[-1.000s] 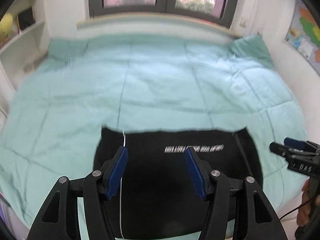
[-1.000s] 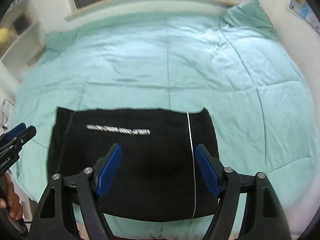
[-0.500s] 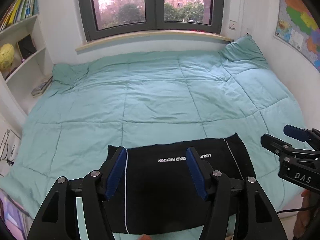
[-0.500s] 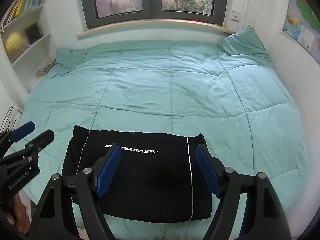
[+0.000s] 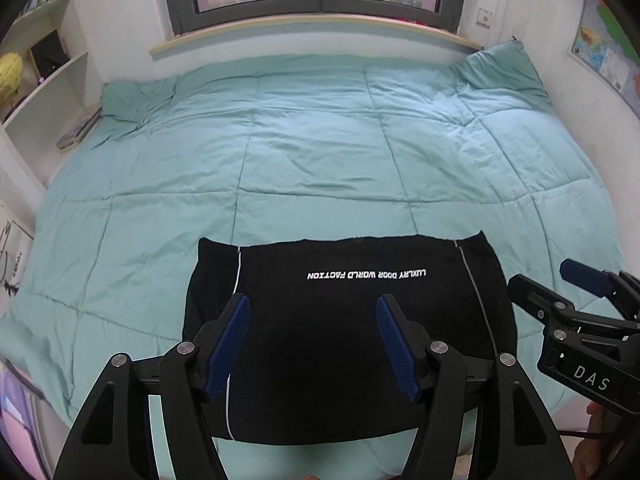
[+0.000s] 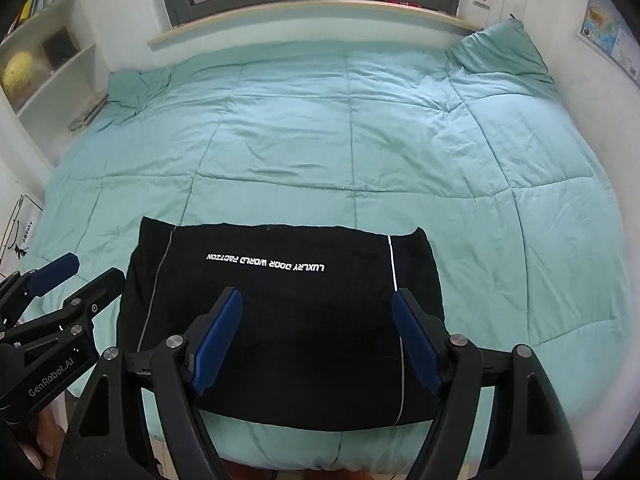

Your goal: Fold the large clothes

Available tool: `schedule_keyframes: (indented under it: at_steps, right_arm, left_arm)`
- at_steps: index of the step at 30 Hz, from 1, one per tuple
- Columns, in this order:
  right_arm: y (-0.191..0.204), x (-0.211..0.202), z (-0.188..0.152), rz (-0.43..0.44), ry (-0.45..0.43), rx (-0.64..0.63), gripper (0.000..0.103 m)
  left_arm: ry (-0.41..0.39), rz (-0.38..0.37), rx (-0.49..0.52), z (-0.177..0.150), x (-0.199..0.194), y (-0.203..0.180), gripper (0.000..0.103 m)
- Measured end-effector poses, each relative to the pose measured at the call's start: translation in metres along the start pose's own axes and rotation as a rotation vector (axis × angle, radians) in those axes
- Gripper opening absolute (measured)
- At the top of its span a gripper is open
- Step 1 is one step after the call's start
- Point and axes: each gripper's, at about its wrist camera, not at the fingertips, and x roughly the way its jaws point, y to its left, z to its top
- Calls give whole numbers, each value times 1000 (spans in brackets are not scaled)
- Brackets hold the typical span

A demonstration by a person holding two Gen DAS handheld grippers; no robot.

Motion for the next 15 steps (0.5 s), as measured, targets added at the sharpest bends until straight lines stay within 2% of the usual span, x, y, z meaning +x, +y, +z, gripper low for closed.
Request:
schedule_keyframes:
  at_steps: [11, 15]
  right_arm:
    - [-1, -2, -2, 20, 4, 0, 79]
    - [1, -4, -5, 18, 0, -9, 79]
  left_arm:
    - [-18, 51, 26, -2, -11, 3, 68]
    - [-18, 44, 25, -3, -12, 5, 69]
